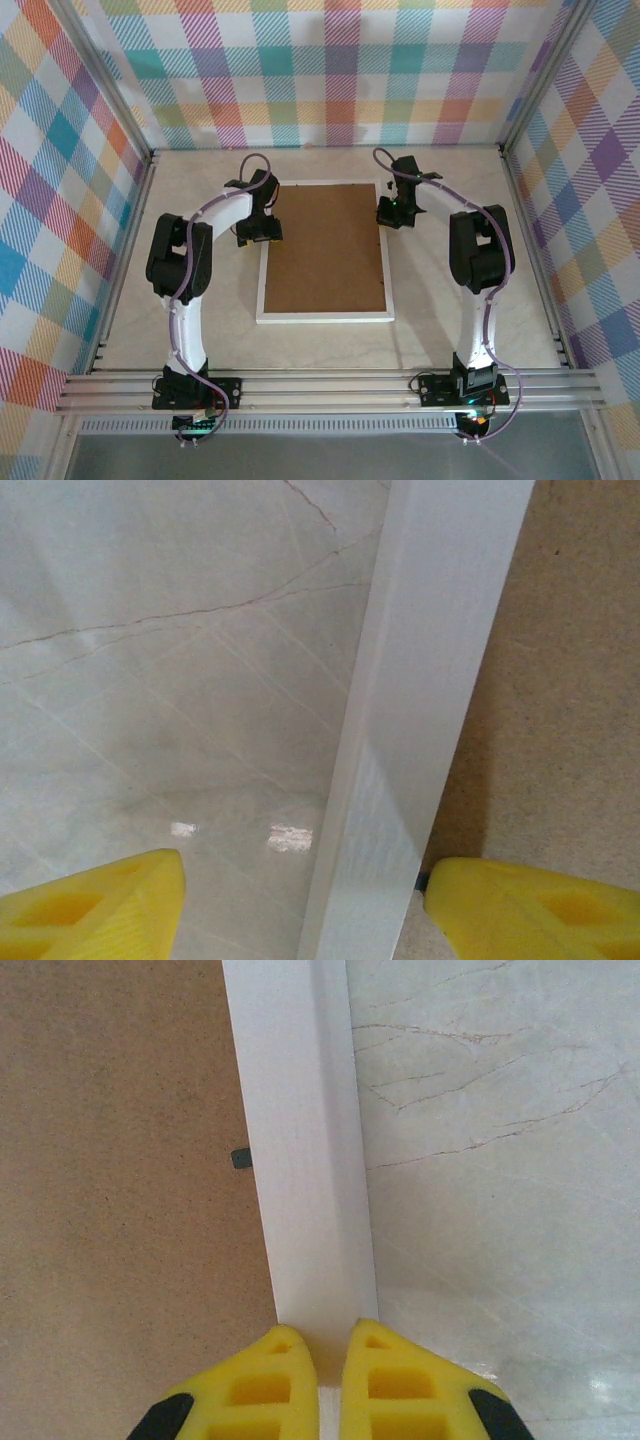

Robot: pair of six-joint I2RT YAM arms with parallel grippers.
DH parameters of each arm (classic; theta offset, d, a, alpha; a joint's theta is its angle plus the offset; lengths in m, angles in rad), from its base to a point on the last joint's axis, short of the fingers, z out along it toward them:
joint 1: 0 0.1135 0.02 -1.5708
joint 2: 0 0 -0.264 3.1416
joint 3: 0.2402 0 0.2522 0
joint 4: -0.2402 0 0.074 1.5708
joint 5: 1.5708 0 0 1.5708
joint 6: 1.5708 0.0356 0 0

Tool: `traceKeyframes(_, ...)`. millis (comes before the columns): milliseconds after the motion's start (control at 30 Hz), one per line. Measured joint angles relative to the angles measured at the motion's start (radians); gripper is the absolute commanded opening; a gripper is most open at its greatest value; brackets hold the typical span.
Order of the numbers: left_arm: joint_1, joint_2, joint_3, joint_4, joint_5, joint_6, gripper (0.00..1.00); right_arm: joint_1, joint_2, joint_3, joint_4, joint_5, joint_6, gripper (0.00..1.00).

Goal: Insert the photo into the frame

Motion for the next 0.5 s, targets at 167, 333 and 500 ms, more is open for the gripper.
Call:
traceKeyframes(167,0.0,-0.017,0.007,-0.01,-0.005,0.0,0.72,0.0,0.0,0.0,0.0,0.003,0.0,0.08)
traceKeyframes(333,-0.011,-0.031,0.003,0.014,0.069,-0.001,0.74,0.0,0.0,0.0,-0.001,0.006,0.0,0.08)
traceKeyframes(500,-0.007,-0.088,-0.051,0.048,0.14,-0.002,0.75,0.0,-0.002,-0.002,0.0,0.007,0.0,0.09)
